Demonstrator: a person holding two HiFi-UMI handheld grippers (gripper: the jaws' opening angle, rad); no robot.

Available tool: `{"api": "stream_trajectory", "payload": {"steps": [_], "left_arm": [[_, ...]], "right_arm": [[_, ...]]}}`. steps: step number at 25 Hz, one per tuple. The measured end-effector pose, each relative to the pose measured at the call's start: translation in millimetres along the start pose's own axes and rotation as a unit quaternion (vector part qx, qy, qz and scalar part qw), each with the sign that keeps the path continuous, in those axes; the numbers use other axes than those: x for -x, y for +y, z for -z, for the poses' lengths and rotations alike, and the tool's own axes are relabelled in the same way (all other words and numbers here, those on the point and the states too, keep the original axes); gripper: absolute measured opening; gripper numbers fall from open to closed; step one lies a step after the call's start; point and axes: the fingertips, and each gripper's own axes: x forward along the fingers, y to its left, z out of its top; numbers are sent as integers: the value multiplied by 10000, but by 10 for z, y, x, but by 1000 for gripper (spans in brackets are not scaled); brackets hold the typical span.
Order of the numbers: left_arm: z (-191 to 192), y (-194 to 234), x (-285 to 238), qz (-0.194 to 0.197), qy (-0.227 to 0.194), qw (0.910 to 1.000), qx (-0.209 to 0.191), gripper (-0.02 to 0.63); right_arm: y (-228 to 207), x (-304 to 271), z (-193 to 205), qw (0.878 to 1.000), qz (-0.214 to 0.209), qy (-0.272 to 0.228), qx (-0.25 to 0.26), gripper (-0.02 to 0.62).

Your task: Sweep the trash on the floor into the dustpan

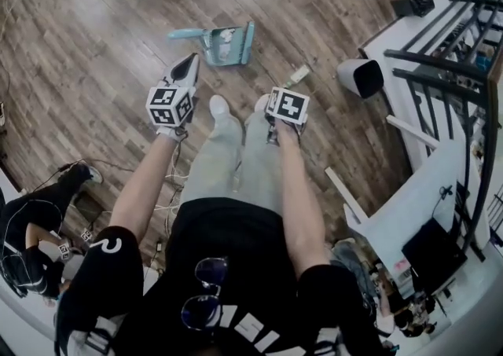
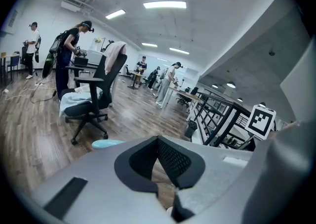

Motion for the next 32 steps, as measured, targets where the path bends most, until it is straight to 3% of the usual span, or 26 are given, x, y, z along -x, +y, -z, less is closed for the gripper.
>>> {"api": "stream_trajectory", "payload": {"steps": [3,11,15,20,25,32], "left_arm": [[-223,-213,91,115,-98,9998,-103,-2],[-645,-886,378,274,-284,9986,-351,-2],[-743,-1229,406,347,-316,9975,-535,-2],[-737,-1644,311,556,-217,9938,-937,-2],[-745,-2039,140,796,-147,9905,-1114,-2],[-499,-2675,-212,1396,200,9809,-1341,-2]], "right_arm": [[-65,343,-54,9994,-154,-248,-163,84],[-567,1331,-212,9933,136,-1145,5,84],[-789,1597,-232,9899,-7,-1408,-167,84],[-1081,1722,-143,9882,-130,-1464,-425,84],[-1476,1773,-49,9863,76,-1518,-649,84],[-2050,1778,330,9811,326,-1332,-1366,84]]}}
